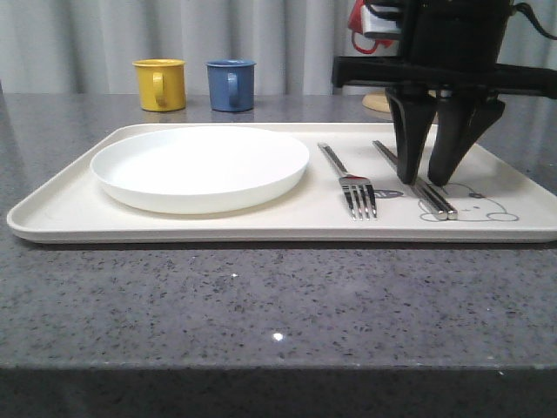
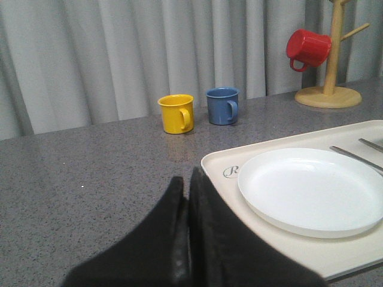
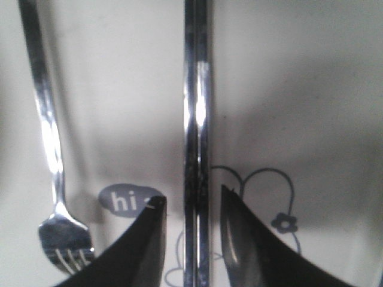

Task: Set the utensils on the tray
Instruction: 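Grasp the metal chopsticks with the right gripper and place them beside the fork, then move the right gripper back over the metal spoon and grasp it, then lower the spoon onto the tray beside the chopsticks and release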

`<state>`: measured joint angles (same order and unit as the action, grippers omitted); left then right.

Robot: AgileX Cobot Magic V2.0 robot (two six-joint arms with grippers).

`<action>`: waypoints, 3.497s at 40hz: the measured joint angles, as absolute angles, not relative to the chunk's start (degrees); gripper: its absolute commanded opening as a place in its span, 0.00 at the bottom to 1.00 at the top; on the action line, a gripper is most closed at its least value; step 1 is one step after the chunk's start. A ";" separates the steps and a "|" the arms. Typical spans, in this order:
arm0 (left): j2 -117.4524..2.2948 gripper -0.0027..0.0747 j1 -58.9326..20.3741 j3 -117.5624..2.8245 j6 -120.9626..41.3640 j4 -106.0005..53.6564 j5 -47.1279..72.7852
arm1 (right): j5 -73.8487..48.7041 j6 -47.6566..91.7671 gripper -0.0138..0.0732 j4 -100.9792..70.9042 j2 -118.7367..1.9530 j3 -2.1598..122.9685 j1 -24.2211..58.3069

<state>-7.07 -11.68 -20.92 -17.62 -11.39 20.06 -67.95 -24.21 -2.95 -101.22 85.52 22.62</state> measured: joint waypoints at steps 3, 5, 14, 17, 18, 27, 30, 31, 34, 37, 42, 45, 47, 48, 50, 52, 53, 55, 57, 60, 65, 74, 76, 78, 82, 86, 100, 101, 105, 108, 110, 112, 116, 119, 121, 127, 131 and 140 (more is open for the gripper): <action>-7.07 0.01 -11.68 -20.92 -17.62 -11.39 20.06 | -69.33 -24.21 0.50 -1.94 -99.98 87.70 22.62; -7.07 0.01 -11.68 -20.92 -17.62 -11.39 20.06 | -69.86 -24.21 0.50 -0.54 -99.25 89.04 22.62; -7.07 0.01 -11.68 -20.92 -17.62 -11.39 20.06 | -70.23 -19.58 0.50 5.56 -95.86 93.56 18.49; -7.07 0.01 -11.68 -20.92 -17.62 -11.39 20.06 | -70.45 -17.03 0.50 6.04 -94.82 93.56 15.22; -7.07 0.01 -11.68 -20.92 -17.62 -11.39 20.06 | -70.61 -16.30 0.50 6.05 -94.55 93.56 13.76; -7.07 0.01 -11.68 -20.92 -17.62 -11.39 20.06 | -70.91 -8.73 0.50 6.42 -92.20 91.83 -0.96; -7.07 0.01 -11.68 -20.92 -17.62 -11.39 20.06 | -71.01 -6.79 0.50 6.46 -92.20 90.67 -5.97; -7.07 0.01 -11.68 -20.92 -17.62 -11.39 20.06 | -71.01 -6.29 0.50 6.46 -92.31 90.45 -7.22; -7.07 0.01 -11.68 -20.92 -17.62 -11.39 20.06 | -71.14 -5.37 0.50 6.35 -92.54 89.65 -10.94; -7.07 0.01 -11.68 -20.92 -17.62 -11.39 20.06 | -71.14 -4.71 0.50 5.62 -93.26 89.27 -13.81; -7.07 0.01 -11.68 -20.92 -17.62 -11.39 20.06 | -71.14 -2.98 0.50 4.94 -95.78 89.17 -15.26; -7.07 0.01 -11.68 -20.92 -17.62 -11.39 20.06 | -71.14 -2.34 0.50 4.55 -97.84 89.17 -15.26; -7.07 0.01 -11.68 -20.92 -17.62 -11.39 20.06 | -71.14 -1.97 0.50 4.37 -99.12 89.17 -15.26; -7.07 0.01 -11.68 -20.92 -17.62 -11.39 20.06 | -71.14 -1.85 0.50 4.21 -99.77 89.17 -15.26; -7.07 0.01 -11.68 -20.92 -17.62 -11.39 20.06 | -71.03 -1.45 0.50 4.10 -100.83 89.17 -15.26; -7.07 0.01 -11.68 -20.92 -17.62 -11.39 20.06 | -71.03 -1.04 0.50 4.10 -101.77 89.17 -15.26; -7.07 0.01 -11.68 -20.92 -17.62 -11.39 20.06 | -71.03 -0.91 0.50 4.10 -102.32 89.17 -15.26; -7.07 0.01 -11.68 -20.92 -17.62 -11.39 20.06 | -71.03 -0.49 0.50 4.06 -103.17 89.17 -15.26; -7.07 0.01 -11.68 -20.92 -17.62 -11.39 20.06 | -70.92 -0.40 0.50 3.96 -103.77 89.17 -15.26; -7.07 0.01 -11.68 -20.92 -17.62 -11.39 20.06 | -70.81 0.00 0.50 3.96 -104.71 89.17 -15.26; -7.07 0.01 -11.68 -20.92 -17.62 -11.39 20.06 | -70.58 0.00 0.50 2.93 -106.08 89.17 -15.26; -7.07 0.01 -11.68 -20.92 -17.62 -11.39 20.06 | -70.32 0.42 0.42 2.52 -107.23 89.17 -15.26; -7.07 0.01 -11.68 -20.92 -17.62 -11.39 20.06 | -70.32 0.42 0.38 2.52 -107.26 89.17 -15.26; -7.07 0.01 -11.68 -20.92 -17.62 -11.39 20.06 | -70.22 0.42 0.34 2.52 -107.26 89.17 -15.26; -7.07 0.01 -11.68 -20.92 -17.62 -11.39 20.06 | -70.22 0.49 0.26 2.63 -107.26 89.17 -15.26; -7.07 0.01 -11.68 -20.92 -17.62 -11.39 20.06 | -70.22 0.49 0.18 2.63 -107.26 89.17 -15.26; -7.07 0.01 -11.68 -20.92 -17.62 -11.39 20.06 | -70.22 0.00 0.08 2.51 -106.10 89.17 -15.13; -7.07 0.01 -11.68 -20.92 -17.62 -11.39 20.06 | -70.22 -0.40 0.08 2.51 -105.48 89.17 -14.88; -7.07 0.01 -11.68 -20.92 -17.62 -11.39 20.06 | -70.22 -2.40 0.08 2.51 -102.29 89.17 -13.51; -7.07 0.01 -11.68 -20.92 -17.62 -11.39 20.06 | -70.22 -3.89 0.08 2.51 -99.06 89.17 -11.19; -7.07 0.01 -11.68 -20.92 -17.62 -11.39 20.06 | -70.22 -4.63 0.08 2.51 -97.17 89.17 -9.21; -7.07 0.01 -11.68 -20.92 -17.62 -11.39 20.06 | -70.32 -4.99 0.08 2.51 -95.65 89.17 -6.98; -7.07 0.01 -11.68 -20.92 -17.62 -11.39 20.06 | -70.56 -6.16 0.08 2.43 -93.97 89.17 -2.18; -7.07 0.01 -11.68 -20.92 -17.62 -11.39 20.06 | -70.67 -7.74 0.08 2.00 -93.59 89.17 1.59; -7.07 0.01 -11.68 -20.92 -17.62 -11.39 20.06 | -70.67 -8.91 0.08 1.58 -93.59 89.17 3.87; -7.07 0.01 -11.68 -20.92 -17.62 -11.39 20.06 | -70.78 -11.52 0.08 0.00 -93.93 89.17 9.84; -7.07 0.01 -11.68 -20.92 -17.62 -11.39 20.06 | -70.90 -12.59 0.08 -0.31 -95.44 89.17 12.77; -7.07 0.01 -11.68 -20.92 -17.62 -11.39 20.06 | -70.89 -14.22 0.08 -1.30 -98.83 88.03 15.34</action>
